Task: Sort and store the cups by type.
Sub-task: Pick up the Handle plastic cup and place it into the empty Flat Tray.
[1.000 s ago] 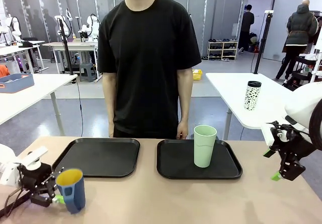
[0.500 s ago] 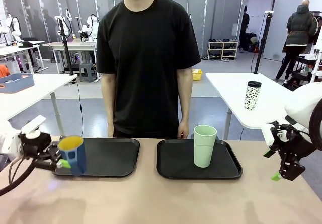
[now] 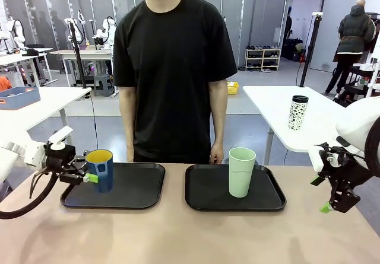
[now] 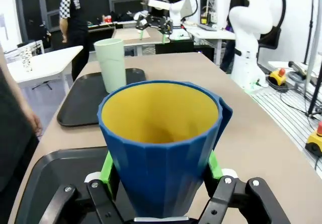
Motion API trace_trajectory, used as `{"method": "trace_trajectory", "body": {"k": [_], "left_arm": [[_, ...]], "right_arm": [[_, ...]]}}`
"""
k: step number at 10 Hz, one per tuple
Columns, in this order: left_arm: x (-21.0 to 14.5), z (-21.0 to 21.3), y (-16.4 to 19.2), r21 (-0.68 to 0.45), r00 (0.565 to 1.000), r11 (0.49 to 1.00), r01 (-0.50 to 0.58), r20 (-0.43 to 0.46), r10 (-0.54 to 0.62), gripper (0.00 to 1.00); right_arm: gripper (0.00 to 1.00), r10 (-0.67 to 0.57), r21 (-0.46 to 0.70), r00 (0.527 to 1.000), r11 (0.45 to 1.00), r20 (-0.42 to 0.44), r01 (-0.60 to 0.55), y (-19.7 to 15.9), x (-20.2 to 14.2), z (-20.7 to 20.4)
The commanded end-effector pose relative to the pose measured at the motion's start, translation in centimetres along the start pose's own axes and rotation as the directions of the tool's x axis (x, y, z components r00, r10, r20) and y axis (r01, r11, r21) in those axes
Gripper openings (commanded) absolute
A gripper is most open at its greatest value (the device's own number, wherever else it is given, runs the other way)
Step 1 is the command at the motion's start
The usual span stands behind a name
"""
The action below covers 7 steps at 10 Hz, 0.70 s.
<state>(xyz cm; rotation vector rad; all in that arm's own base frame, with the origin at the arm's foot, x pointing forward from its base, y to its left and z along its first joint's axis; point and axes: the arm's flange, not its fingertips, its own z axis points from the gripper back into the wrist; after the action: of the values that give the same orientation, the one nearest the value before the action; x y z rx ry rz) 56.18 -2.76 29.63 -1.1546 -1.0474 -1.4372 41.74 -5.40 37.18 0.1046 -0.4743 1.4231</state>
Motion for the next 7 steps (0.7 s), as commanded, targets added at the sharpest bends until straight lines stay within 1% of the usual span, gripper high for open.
{"method": "trace_trajectory", "body": {"k": [1,3,4,5,7], "left_arm": [[-0.6,0.1,2.1,0.040,0.999,0.998,-0.039,0.026,0.038,0.00],[-1.8,-0.2,3.6,0.060,0.999,0.997,-0.042,0.012,0.041,0.00],[-2.3,-0.5,4.0,0.071,1.000,0.997,-0.025,0.000,0.025,0.00],[-2.6,-0.7,4.5,0.089,1.000,0.996,0.015,0.007,-0.016,0.00],[-3.7,-0.8,5.7,0.149,0.998,0.987,0.060,0.022,-0.064,0.00]], "right_arm": [[1.00,0.002,-0.006,1.000,1.000,-0.006,-0.002,-0.3,0.0,-0.2],[1.00,0.002,-0.006,1.000,1.000,-0.006,-0.002,-0.3,0.0,-0.2],[1.00,0.002,-0.006,1.000,1.000,-0.006,-0.002,-0.3,0.0,-0.2],[1.00,0.002,-0.006,1.000,1.000,-0.006,-0.002,-0.3,0.0,-0.2],[1.00,0.002,-0.006,1.000,1.000,-0.006,-0.002,-0.3,0.0,-0.2]]}}
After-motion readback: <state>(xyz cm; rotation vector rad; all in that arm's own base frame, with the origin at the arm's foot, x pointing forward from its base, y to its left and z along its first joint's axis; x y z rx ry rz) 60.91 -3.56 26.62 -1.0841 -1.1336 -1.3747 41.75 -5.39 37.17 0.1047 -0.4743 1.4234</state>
